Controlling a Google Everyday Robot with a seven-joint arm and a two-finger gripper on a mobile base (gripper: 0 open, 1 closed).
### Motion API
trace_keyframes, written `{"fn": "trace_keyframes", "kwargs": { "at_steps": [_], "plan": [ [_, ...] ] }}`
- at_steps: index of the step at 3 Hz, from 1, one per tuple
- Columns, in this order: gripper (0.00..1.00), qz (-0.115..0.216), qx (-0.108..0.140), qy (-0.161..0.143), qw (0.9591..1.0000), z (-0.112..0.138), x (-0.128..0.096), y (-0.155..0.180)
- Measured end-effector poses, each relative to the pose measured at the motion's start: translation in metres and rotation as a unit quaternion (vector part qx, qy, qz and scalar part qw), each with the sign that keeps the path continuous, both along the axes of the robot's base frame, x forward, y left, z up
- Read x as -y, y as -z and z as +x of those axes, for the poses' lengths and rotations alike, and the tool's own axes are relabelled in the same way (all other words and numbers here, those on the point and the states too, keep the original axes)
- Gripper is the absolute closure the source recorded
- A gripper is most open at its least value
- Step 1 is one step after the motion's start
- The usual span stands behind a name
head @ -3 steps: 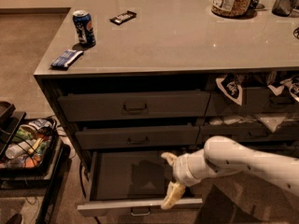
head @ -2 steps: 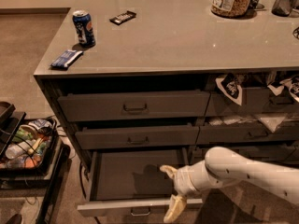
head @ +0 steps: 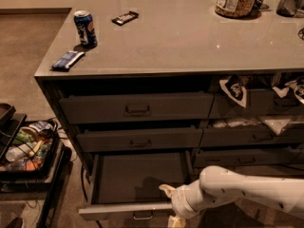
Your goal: Close bottom drawer
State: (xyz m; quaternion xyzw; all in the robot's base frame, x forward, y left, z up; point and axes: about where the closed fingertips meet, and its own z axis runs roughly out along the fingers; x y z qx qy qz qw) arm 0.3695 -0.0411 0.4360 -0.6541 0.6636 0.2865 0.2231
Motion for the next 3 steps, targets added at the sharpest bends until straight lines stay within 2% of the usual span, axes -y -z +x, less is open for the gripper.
{"fn": "trace_keyframes", "kwargs": {
  "at_steps": [1, 2, 3],
  "plan": [
    [0.0, -0.022, 0.007, 0.022, 0.9995, -0.018, -0.008, 0.033],
    [0.0, -0.023, 0.034, 0.047, 0.998, -0.002, -0.009, 0.034],
    [0.0, -0.023, 0.034, 0.047, 0.998, -0.002, -0.009, 0.034]
  ]
}}
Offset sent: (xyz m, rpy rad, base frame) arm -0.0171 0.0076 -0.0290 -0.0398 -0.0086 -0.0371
